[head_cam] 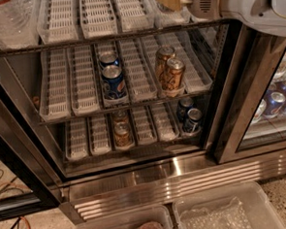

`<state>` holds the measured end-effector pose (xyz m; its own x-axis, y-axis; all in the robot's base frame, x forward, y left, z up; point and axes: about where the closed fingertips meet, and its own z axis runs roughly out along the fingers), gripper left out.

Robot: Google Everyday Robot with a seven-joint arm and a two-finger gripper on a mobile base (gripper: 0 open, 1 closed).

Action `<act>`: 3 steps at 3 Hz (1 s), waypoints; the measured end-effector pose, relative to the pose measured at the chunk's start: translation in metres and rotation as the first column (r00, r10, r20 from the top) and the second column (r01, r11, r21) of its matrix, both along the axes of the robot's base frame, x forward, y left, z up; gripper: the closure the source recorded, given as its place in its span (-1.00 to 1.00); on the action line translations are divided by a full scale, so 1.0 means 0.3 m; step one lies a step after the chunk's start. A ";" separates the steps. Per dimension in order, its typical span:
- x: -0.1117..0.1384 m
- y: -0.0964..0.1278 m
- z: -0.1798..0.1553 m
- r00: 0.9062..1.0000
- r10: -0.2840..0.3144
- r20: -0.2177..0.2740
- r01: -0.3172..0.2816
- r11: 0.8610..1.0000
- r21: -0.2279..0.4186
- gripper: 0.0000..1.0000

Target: Pick 7up can from top shelf of fridge

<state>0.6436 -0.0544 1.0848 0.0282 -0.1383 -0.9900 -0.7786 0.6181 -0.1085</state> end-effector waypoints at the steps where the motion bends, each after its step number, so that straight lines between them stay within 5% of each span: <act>1: 0.000 -0.003 0.002 1.000 0.000 0.000 0.000 1.000 0.000 1.00; 2: -0.018 0.004 0.009 1.000 0.016 0.002 -0.016 1.000 -0.019 1.00; 3: -0.111 0.026 0.061 0.997 0.067 0.025 -0.064 0.991 -0.121 1.00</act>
Offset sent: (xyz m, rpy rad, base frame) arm -0.0972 0.0230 0.0219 -0.3005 -0.0266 0.2354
